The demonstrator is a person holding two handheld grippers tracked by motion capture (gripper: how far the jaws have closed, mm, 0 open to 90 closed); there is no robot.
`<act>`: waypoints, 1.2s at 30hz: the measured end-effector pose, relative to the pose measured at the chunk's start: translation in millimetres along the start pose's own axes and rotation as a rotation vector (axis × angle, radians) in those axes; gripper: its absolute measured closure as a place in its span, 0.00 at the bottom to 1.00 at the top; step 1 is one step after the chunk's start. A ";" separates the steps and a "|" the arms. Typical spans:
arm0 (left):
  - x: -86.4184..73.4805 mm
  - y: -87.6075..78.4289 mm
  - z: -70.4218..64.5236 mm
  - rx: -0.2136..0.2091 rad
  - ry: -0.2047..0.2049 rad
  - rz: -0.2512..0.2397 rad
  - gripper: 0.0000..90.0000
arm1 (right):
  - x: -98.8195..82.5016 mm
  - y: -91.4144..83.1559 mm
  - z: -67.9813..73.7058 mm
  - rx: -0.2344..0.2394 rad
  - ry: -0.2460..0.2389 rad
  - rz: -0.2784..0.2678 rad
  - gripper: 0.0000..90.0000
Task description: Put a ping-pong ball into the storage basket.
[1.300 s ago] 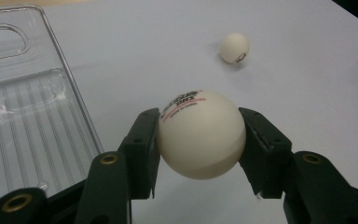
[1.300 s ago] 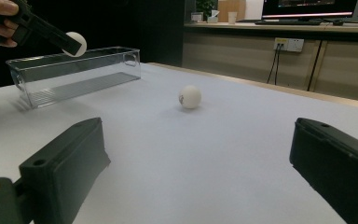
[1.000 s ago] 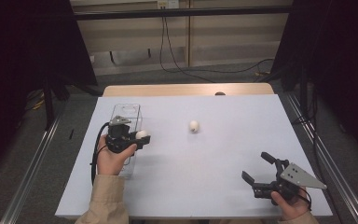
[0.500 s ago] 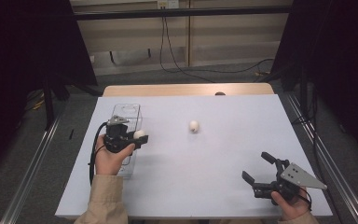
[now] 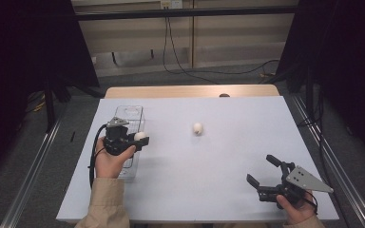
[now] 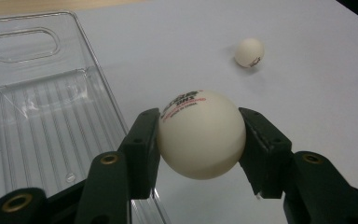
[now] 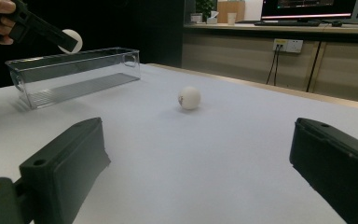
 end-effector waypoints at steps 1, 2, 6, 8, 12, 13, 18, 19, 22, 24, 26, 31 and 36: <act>0.1 -0.3 0.1 0.000 -0.001 -0.002 0.57 | 0.0 -0.1 0.1 0.001 0.000 0.001 0.03; 0.5 -0.3 0.4 0.003 -0.007 -0.006 0.57 | 0.0 -0.1 0.1 0.001 0.000 0.001 0.03; -0.4 -2.1 2.9 0.006 -0.005 -0.001 0.57 | 0.1 -0.1 0.0 0.001 -0.001 0.000 0.03; -0.7 -2.6 3.9 0.008 -0.011 -0.003 0.57 | 0.1 -0.1 0.1 0.001 0.000 0.000 0.03; -0.7 -3.3 5.6 0.014 -0.016 -0.009 0.57 | 0.2 -0.1 0.1 0.001 0.000 -0.001 0.03; -0.9 -3.5 5.9 0.015 -0.015 -0.007 0.57 | 0.1 -0.1 0.1 0.001 0.000 0.000 0.03; -1.3 -4.4 7.6 0.019 -0.013 -0.007 0.57 | 0.0 -0.1 0.3 0.002 0.000 0.001 0.03; -1.6 -4.9 8.0 0.019 -0.014 -0.004 0.57 | 0.0 -0.1 0.2 0.002 0.000 0.001 0.03; -1.3 -5.6 9.3 0.026 -0.017 -0.012 0.57 | 0.1 -0.2 0.1 0.002 0.000 0.000 0.03; -1.9 -6.6 10.0 0.027 -0.016 -0.007 0.57 | 0.2 -0.2 0.2 0.002 0.000 0.000 0.03; -1.9 -7.0 10.9 0.030 -0.014 -0.009 0.57 | 0.1 -0.2 0.3 0.001 0.001 0.001 0.03; -2.3 -8.4 12.7 0.037 -0.015 -0.008 0.57 | 0.1 -0.2 0.3 0.002 0.001 0.000 0.03; -3.2 -9.4 14.4 0.039 -0.016 -0.006 0.57 | 0.1 -0.2 0.3 0.002 0.001 0.001 0.03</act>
Point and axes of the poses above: each handheld gripper's, and its own axes: y roughly forward along the jaws, x roughly out of its top, z roughly to its left, the point moved 9 cm from there along y, roughly forward along the jaws, and after that the axes turned 8 degrees about y, right-handed, at the moved point
